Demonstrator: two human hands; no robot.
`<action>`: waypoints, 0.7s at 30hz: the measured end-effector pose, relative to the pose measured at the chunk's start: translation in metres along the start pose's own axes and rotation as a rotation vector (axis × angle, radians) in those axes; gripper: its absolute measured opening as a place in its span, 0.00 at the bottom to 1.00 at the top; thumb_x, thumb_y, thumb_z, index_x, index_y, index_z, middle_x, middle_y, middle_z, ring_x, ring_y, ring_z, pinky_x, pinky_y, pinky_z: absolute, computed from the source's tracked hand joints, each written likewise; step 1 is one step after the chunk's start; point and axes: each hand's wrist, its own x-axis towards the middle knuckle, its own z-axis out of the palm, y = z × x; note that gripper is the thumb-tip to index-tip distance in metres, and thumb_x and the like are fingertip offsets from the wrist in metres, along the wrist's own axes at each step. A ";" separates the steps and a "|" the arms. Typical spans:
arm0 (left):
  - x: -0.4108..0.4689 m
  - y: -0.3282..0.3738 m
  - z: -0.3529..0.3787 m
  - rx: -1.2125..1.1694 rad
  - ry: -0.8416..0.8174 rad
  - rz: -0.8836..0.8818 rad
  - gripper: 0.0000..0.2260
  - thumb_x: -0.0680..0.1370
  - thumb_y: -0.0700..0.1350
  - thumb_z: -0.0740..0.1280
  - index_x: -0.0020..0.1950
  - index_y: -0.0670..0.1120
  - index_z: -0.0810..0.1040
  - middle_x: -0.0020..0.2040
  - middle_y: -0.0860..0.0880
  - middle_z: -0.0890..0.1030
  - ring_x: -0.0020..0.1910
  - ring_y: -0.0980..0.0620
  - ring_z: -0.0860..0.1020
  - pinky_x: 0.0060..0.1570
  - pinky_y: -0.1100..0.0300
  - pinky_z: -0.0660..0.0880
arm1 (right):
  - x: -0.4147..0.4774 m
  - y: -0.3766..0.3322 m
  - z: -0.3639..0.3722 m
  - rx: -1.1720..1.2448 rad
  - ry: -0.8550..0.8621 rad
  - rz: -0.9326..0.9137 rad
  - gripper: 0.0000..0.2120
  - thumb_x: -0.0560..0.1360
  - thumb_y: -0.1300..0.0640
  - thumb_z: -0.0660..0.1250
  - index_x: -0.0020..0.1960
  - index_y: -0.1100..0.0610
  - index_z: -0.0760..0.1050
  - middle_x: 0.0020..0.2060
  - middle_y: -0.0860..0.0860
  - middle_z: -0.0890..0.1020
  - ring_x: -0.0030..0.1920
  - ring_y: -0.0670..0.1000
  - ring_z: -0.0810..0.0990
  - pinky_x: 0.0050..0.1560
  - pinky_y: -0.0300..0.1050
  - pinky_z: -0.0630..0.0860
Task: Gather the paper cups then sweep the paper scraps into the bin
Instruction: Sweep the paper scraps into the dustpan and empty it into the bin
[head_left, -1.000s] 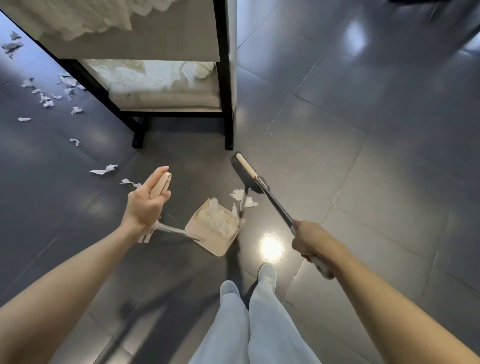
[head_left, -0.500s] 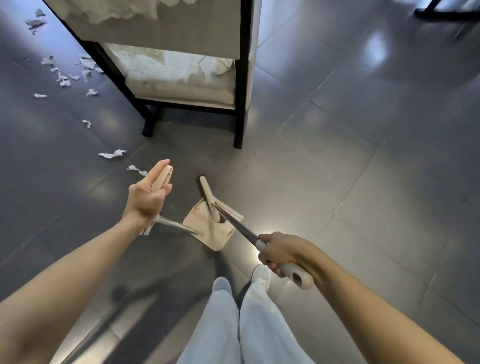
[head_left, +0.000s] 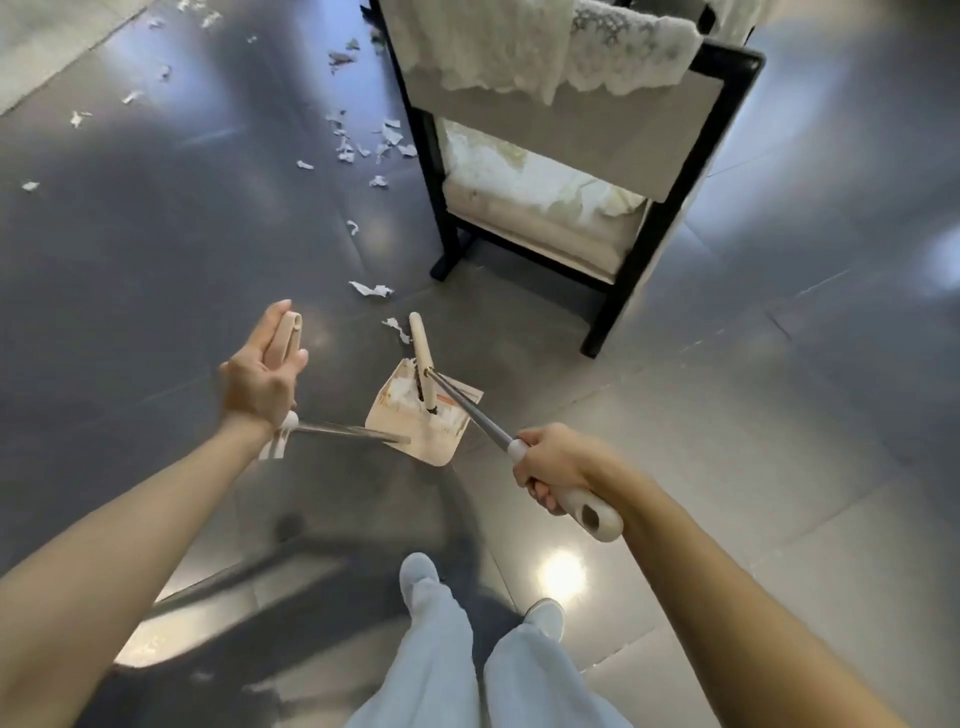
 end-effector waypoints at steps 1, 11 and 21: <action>0.005 0.000 -0.009 0.001 0.026 -0.024 0.26 0.73 0.42 0.67 0.61 0.71 0.72 0.43 0.76 0.77 0.29 0.70 0.74 0.29 0.78 0.68 | 0.004 -0.013 -0.001 -0.009 -0.001 -0.011 0.15 0.75 0.64 0.57 0.58 0.58 0.75 0.28 0.53 0.73 0.24 0.48 0.69 0.26 0.39 0.70; 0.128 -0.042 -0.055 0.057 0.089 -0.121 0.25 0.75 0.43 0.67 0.62 0.72 0.71 0.39 0.65 0.80 0.21 0.59 0.71 0.21 0.69 0.69 | 0.072 -0.164 -0.013 -0.074 -0.005 -0.076 0.26 0.74 0.66 0.62 0.69 0.48 0.69 0.32 0.52 0.74 0.26 0.46 0.70 0.24 0.37 0.70; 0.258 -0.066 -0.069 0.164 -0.013 -0.156 0.24 0.76 0.40 0.67 0.62 0.70 0.72 0.43 0.54 0.79 0.18 0.57 0.68 0.22 0.66 0.72 | 0.196 -0.270 0.009 -0.186 0.125 -0.108 0.23 0.74 0.66 0.59 0.66 0.51 0.71 0.29 0.52 0.76 0.24 0.47 0.71 0.23 0.37 0.71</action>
